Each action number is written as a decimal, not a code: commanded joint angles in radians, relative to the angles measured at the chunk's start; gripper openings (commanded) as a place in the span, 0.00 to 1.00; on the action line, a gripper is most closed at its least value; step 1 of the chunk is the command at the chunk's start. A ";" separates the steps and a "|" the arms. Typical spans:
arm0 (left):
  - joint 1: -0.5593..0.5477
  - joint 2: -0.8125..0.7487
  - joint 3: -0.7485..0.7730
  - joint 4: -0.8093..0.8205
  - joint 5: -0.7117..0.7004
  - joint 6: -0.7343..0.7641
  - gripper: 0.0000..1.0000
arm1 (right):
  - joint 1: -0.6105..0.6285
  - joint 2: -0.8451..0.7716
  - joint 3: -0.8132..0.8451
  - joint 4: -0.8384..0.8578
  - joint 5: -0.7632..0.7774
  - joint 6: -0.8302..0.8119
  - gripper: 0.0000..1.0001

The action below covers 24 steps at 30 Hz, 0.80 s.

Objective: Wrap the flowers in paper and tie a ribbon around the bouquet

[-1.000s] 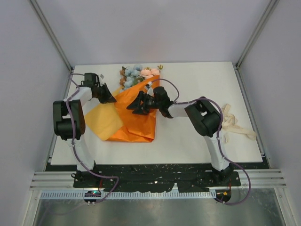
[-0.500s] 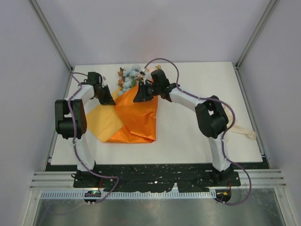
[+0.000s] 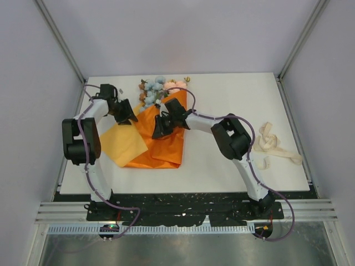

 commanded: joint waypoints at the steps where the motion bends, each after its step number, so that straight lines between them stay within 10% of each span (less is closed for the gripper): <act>1: 0.095 -0.157 -0.041 0.017 0.033 0.041 0.57 | -0.052 0.010 -0.036 0.042 0.048 0.088 0.21; 3: 0.169 -0.186 -0.026 -0.097 -0.024 0.100 0.70 | -0.056 0.007 -0.031 0.007 0.068 0.111 0.20; 11: 0.384 -0.298 -0.138 -0.313 0.025 0.249 0.71 | -0.061 -0.061 -0.131 -0.073 0.127 0.131 0.20; 24: -0.048 -0.188 -0.192 0.020 0.327 0.026 0.71 | -0.089 -0.308 -0.538 0.085 0.199 0.207 0.22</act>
